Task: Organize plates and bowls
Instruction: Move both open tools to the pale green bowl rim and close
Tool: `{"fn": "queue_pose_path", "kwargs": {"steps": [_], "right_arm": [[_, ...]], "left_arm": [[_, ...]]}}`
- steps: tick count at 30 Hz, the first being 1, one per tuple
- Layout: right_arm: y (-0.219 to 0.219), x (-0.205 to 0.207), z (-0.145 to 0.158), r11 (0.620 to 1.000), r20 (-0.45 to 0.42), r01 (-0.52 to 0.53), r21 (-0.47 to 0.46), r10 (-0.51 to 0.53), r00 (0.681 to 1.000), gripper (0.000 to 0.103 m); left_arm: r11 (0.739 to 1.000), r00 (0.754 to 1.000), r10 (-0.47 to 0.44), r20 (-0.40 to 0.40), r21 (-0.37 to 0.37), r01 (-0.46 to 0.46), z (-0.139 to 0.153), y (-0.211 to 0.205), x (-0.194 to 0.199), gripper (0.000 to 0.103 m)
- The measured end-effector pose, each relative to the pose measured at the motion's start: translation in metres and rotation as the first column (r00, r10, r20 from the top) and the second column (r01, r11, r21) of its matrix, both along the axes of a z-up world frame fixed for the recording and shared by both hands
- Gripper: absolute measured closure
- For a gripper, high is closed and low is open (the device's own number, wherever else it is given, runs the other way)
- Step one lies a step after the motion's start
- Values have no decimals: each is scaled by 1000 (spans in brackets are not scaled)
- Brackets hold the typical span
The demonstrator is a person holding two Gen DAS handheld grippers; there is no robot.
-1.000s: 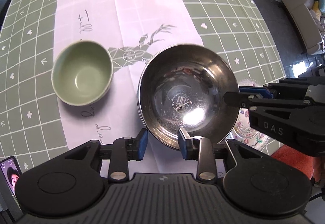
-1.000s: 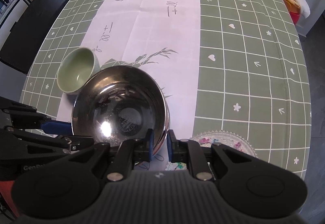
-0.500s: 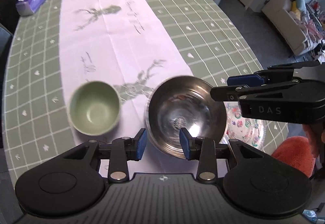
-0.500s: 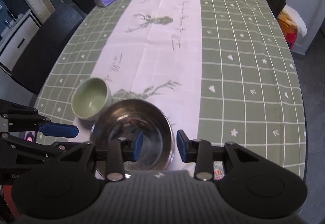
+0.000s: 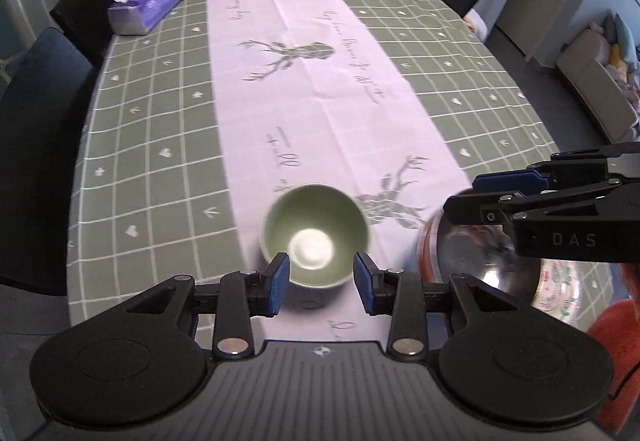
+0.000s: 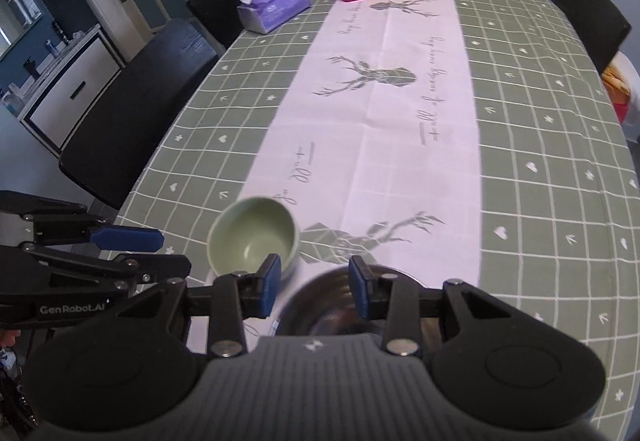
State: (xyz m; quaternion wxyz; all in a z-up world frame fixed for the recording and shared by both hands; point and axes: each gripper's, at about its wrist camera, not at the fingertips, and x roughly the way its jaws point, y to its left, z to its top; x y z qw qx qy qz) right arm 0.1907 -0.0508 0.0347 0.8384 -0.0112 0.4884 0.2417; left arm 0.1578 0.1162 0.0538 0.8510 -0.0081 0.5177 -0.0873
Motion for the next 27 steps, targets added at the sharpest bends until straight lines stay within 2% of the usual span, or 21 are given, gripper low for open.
{"fn": "queue_pose_path", "kwargs": {"steps": [6,12,17,22,25,27], "right_arm": [[31,12,-14,999,-20,-29,-27,29,999,66],[50,27,-36,996,-54,-52,-73,49,997,66],[60,38,-54,992,-84,-58,-109,49,995,67],[70,47,-66,985,-95,-82,-153,68,993,68],[73,52,-73,981,-117,-88,-170,69,991,73],[75,55,-79,978,-133,-92,-188,67,989,73]], "left_arm": [[999,1000,11,28,49,-13,-17,25,4,59],[998,998,57,-4,-1,-57,-39,46,11,56],[994,996,81,-48,-74,-84,-55,51,17,53],[997,995,60,-80,-40,-64,-67,39,27,53],[996,993,66,-102,-50,-72,-72,36,33,53],[997,992,61,-113,-49,-67,-75,33,36,53]]}}
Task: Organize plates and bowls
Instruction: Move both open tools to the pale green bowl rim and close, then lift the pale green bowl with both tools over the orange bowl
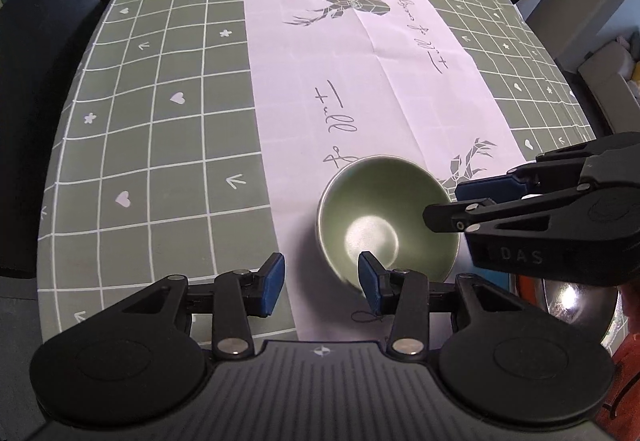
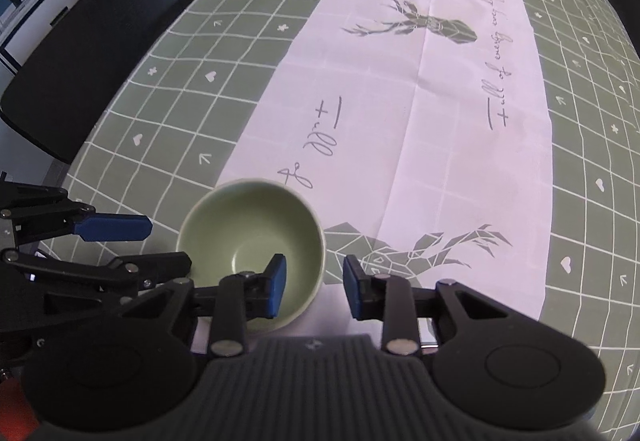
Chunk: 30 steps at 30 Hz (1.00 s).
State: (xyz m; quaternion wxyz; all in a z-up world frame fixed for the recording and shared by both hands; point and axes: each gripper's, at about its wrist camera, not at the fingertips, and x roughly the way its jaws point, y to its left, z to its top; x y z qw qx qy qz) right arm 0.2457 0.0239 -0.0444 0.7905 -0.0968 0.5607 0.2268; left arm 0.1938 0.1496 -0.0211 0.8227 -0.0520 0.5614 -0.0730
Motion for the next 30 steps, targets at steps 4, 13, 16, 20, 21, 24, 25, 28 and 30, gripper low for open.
{"fn": "queue_pose_path", "kwargs": {"steps": [4,13,16,20,21,24,25,28,30], "right_arm": [[1,5,-10,1000,-39,3,-8,-3,999,73],[8,13,-29,1000,-117,11,-20,-13,993,80],[8,16,-34,999,-136,21,-25,-24,990,82],[8,20,-38,1000,-154,29,-13,-30,988,87],[9,20,-38,1000,-158,29,-8,-30,987,90],[10,19,-37,1000,-156,27,-11,-29,987,91],[10,19,-37,1000,-155,28,-11,-29,988,91],[9,20,-37,999,-154,40,-5,-40,987,93],[8,19,-37,999,-154,50,0,-49,987,93]], "left_arm": [[1000,999,-12,-30,-13,12,-8,-4,7,53],[1000,996,-19,-86,-1,19,-27,-6,16,53],[1000,995,-20,-98,-6,20,-31,-5,19,53],[1000,994,-15,-113,-13,14,-34,-5,22,58],[1000,993,-17,-118,-22,14,-34,-5,22,63],[999,991,-23,-132,-44,17,-34,-8,24,76],[999,990,-27,-136,-46,21,-33,-10,25,77],[999,988,-19,-151,-35,14,-33,-13,26,81],[999,987,-14,-157,-33,9,-32,-13,27,81]]}}
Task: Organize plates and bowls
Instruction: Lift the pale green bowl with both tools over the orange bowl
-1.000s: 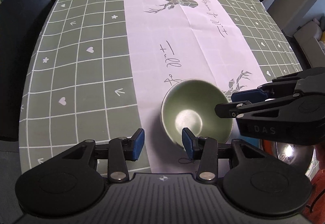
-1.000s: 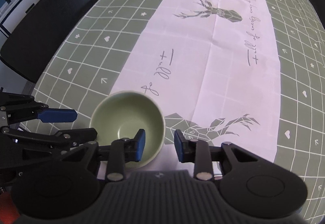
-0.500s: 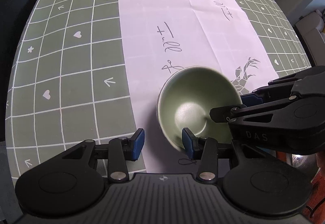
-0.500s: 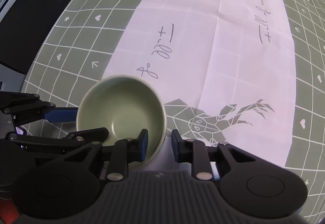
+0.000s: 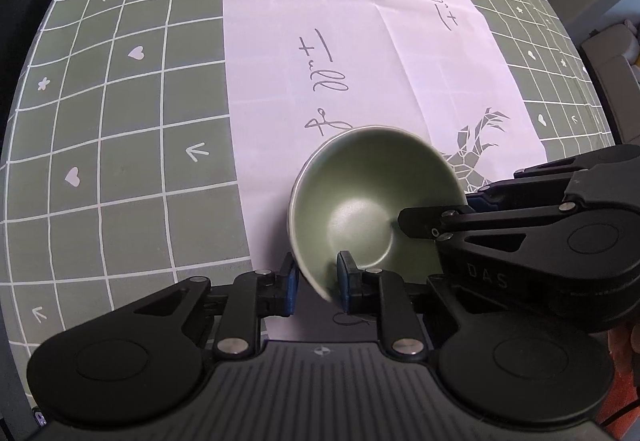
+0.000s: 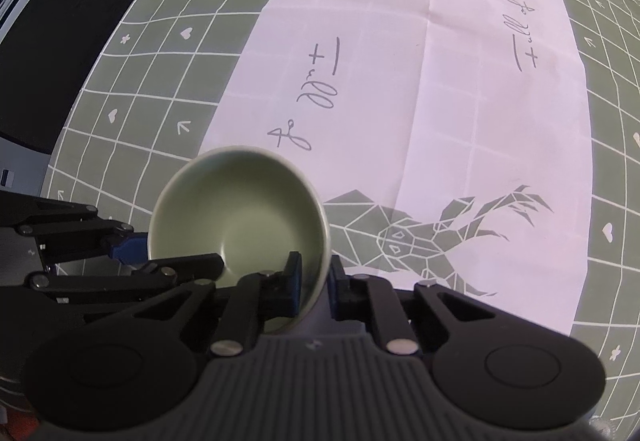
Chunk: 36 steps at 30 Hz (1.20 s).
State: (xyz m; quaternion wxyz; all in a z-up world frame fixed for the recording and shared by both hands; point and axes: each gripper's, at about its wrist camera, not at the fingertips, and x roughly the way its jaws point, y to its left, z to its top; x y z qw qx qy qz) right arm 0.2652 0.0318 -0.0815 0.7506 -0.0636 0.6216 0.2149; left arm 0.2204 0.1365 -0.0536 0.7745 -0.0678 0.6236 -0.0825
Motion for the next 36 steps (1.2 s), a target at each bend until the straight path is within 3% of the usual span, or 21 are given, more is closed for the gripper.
{"fn": "queue_pose_path", "kwargs": {"steps": [18,36], "right_arm": [[1,-11,25,999,19,-10,45,9,1000,94],[-25,-56,101,993,134,-57,101,43,990,94]], "left_arm": [[999,999,49,2,-16,-49,23,10,-14,83],[999,993,42,114,23,-44,102,-15,-56,83]]}}
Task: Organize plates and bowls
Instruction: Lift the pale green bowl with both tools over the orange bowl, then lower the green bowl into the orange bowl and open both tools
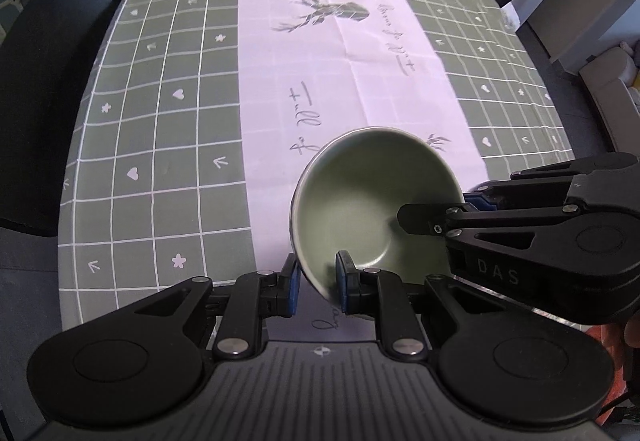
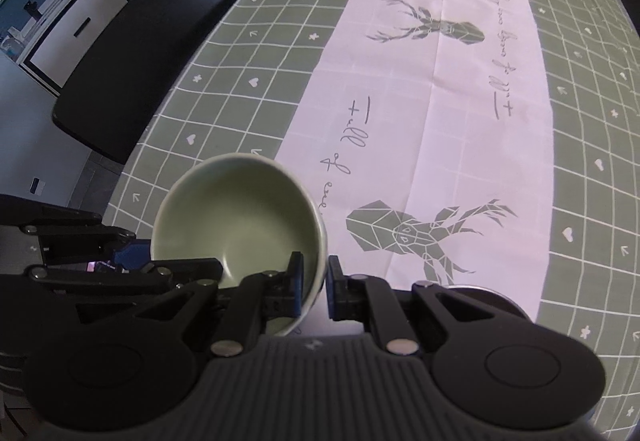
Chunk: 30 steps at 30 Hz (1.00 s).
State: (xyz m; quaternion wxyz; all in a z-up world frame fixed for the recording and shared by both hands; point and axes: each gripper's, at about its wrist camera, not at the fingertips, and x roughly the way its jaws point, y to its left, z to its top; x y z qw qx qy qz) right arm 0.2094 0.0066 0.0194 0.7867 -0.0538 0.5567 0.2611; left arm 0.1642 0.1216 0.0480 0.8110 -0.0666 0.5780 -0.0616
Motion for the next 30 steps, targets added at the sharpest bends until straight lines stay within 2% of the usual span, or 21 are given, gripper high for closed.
{"fn": "queue_pose_path", "kwargs": {"steps": [7,14,21,30], "right_arm": [[-32,-23,38,1000,72,3,24,-5,997,94],[-71,-41,56,1000,111,25,6,-25,993,94],[-102,-51,37,998,79,46,-45,-42,996,94],[-117,-42,3,995,15,65,-79,-64,998,94]], "left_arm": [[999,997,-29,74,-12,30,39,-26,-16,83],[994,991,-98,94,-31,101,46,-62,-26,82],[986,987,-155,43,-48,157,26,-92,-26,82],[983,984,-172,-44,-76,168,-9,-108,-14,83]]}}
